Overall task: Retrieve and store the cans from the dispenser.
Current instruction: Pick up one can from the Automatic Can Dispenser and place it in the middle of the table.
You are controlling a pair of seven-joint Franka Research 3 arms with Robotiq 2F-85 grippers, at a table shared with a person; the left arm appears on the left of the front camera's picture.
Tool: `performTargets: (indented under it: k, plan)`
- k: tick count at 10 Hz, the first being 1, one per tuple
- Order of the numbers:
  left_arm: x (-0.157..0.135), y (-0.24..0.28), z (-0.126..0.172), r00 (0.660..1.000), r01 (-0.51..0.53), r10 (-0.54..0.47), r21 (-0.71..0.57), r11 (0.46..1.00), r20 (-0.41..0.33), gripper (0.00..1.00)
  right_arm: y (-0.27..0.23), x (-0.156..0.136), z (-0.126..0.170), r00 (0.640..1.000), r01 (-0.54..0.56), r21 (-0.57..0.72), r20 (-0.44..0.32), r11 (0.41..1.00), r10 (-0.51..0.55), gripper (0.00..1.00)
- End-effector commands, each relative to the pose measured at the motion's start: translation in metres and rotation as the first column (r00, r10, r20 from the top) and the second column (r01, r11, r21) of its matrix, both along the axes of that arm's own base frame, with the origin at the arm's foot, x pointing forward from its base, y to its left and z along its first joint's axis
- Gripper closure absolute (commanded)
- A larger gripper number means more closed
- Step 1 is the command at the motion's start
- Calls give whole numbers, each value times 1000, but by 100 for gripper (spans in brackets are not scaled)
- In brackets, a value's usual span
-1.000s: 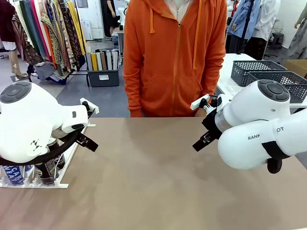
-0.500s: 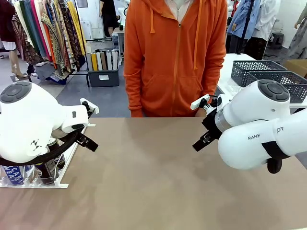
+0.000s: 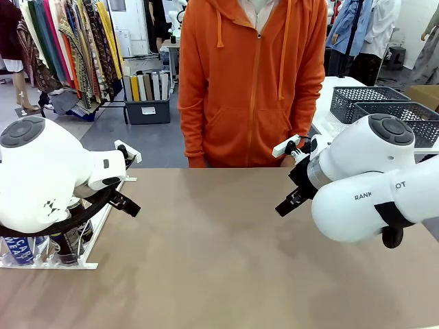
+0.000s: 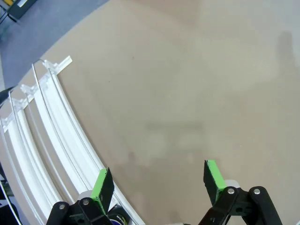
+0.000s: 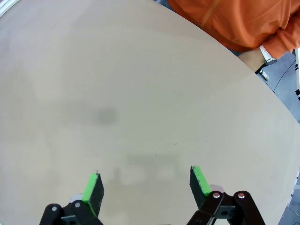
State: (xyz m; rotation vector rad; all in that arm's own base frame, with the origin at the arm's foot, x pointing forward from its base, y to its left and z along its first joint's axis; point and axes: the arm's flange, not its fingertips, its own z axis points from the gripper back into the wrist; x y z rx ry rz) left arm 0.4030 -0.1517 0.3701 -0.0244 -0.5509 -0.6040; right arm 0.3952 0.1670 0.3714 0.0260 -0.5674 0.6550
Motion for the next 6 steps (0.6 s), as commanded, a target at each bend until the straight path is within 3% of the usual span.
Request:
performTargets:
  k: [1,2,3,4,5,6]
  plan:
    - [0,0,0,1000,0,0,0,1000,0,0,0,0,0,1000,0,0,0,1000,0,0]
    - [-4,0,9,982,113,-128,-113,987,-138,0,-5,-3,7,989,28,121,-146,992,-10,0]
    - [-11,-1,21,929,164,-213,-178,970,-304,0,-18,-2,16,953,102,267,-304,958,-17,0]
    - [-17,-3,37,857,198,-311,-295,935,-410,0,-29,0,27,896,220,402,-444,889,-21,0]
    - [-24,-5,60,810,59,-256,-362,930,-527,0,-37,-2,38,827,385,502,-560,774,-48,0]
    - [-33,2,83,766,-50,-238,-425,904,-597,0,-50,-12,51,760,390,618,-635,683,140,0]
